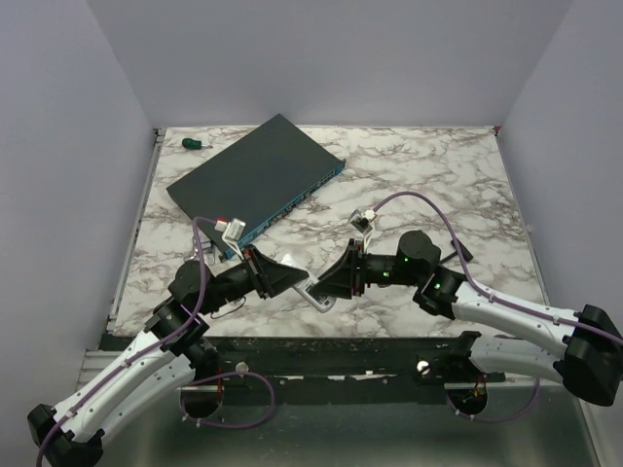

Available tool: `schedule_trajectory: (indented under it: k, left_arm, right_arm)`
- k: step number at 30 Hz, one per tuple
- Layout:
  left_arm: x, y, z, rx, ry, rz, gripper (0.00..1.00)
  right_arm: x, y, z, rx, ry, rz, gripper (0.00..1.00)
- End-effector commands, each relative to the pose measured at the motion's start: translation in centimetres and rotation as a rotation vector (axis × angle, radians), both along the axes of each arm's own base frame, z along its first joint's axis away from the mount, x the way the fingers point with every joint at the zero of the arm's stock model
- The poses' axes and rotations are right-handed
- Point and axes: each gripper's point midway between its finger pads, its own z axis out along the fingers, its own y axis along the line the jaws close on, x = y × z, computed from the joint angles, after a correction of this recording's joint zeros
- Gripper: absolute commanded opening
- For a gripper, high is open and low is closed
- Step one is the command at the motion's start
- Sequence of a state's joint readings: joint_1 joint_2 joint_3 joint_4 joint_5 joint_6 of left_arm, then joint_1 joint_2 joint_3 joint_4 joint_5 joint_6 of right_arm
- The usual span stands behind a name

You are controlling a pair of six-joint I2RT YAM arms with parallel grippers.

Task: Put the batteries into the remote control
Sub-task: Load the battery into the remote control.

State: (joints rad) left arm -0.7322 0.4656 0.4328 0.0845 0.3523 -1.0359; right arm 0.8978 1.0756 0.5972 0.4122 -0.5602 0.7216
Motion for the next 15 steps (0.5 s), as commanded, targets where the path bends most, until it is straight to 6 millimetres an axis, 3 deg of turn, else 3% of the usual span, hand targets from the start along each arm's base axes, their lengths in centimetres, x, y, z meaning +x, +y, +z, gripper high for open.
schedule_trajectory:
  k: [1, 5, 15]
  left_arm:
    - [-0.5, 0.3, 2.5, -0.068, -0.077, -0.008, 0.0]
    - [-0.5, 0.4, 2.5, -0.069, -0.079, -0.004, 0.0]
    - [-0.5, 0.4, 2.7, -0.07, -0.08, 0.001, 0.0]
  right_arm:
    - [0.7, -0.1, -1.8, -0.022, 0.056, -0.058, 0.13]
    - [0.9, -0.1, -2.3, -0.029, 0.075, -0.075, 0.03]
    - [2.4, -0.6, -4.3, -0.138, 0.09, -0.165, 0.01]
